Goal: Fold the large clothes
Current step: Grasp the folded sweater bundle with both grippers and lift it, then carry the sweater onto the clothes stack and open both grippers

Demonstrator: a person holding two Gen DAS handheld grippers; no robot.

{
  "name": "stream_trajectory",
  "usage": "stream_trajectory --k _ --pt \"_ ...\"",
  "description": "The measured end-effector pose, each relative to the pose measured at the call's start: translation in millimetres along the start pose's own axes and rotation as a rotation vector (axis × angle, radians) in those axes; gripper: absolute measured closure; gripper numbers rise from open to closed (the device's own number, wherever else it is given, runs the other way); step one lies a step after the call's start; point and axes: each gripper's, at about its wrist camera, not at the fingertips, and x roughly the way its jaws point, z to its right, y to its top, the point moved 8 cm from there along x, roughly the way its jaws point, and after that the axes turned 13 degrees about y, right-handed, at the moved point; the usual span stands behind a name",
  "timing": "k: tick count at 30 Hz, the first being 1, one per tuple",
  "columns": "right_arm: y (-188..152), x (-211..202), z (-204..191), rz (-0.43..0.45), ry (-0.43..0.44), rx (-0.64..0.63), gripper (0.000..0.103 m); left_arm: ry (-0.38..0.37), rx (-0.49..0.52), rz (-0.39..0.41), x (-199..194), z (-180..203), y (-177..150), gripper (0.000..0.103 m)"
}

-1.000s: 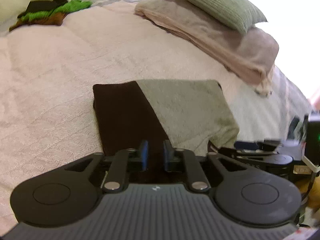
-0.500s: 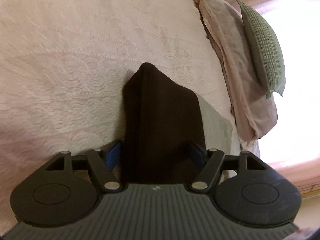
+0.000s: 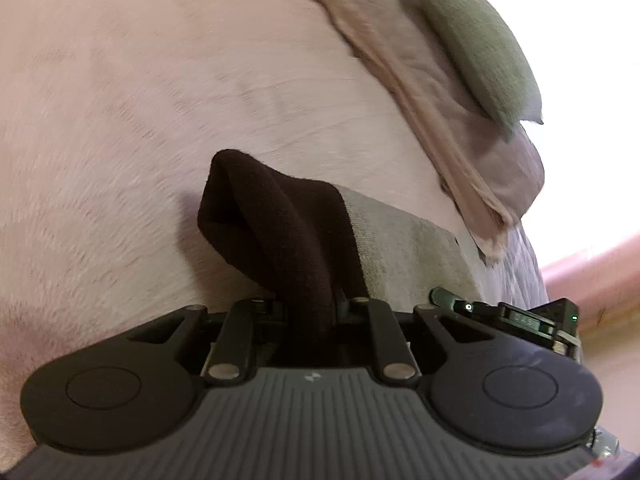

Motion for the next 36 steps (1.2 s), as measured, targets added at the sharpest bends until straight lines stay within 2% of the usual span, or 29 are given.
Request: stream_trajectory --k 4,8,11,15,17,21,25,27,31,33,35,36 --pt "-7.8 -68.8 -43.4 0.142 -0.021 -0.011 0.086 -0.028 0.117 0.015 -32.5 54.0 5.9 0.09" --pt "-23.3 -177.5 -95.7 0.335 -0.093 -0.009 0.086 -0.132 0.258 -0.041 -58.4 145.8 -1.3 0.09" --pt "-36.2 -284.5 -127.3 0.514 -0.193 0.008 0.086 -0.261 0.391 -0.106 -65.5 243.3 -19.2 0.09" --pt "-53.5 -415.9 -157.6 0.739 -0.329 0.018 0.086 -0.446 0.581 -0.168 -65.5 386.6 -61.0 0.09" --pt "-56.6 -466.4 -161.3 0.822 -0.386 0.034 0.086 -0.507 0.652 -0.199 -58.8 449.9 -82.7 0.09" --pt "-56.2 -528.0 -149.3 0.948 -0.464 0.067 0.085 -0.572 0.756 -0.244 -35.7 548.0 -123.9 0.09" --pt "-57.2 -556.6 -119.4 1.004 -0.495 0.113 0.085 -0.574 0.814 -0.277 -4.4 597.7 -150.9 0.09" --pt "-60.6 -574.7 -96.5 1.015 -0.488 0.147 0.085 -0.561 0.844 -0.282 12.1 606.6 -163.4 0.09" --pt "-60.0 -572.3 -48.7 0.995 -0.522 0.172 0.083 -0.517 0.869 -0.277 47.4 607.4 -180.0 0.09" --pt "-68.6 -582.1 -25.7 1.014 -0.606 0.198 0.077 -0.495 0.896 -0.234 68.5 608.0 -186.2 0.088" --pt "-75.8 -587.0 -18.5 1.034 -0.687 0.176 0.057 -0.477 0.918 -0.203 87.4 606.1 -190.2 0.083" --pt "-80.3 -588.6 -20.8 1.041 -0.7 0.157 0.057 -0.477 0.922 -0.183 89.1 603.5 -189.1 0.079"
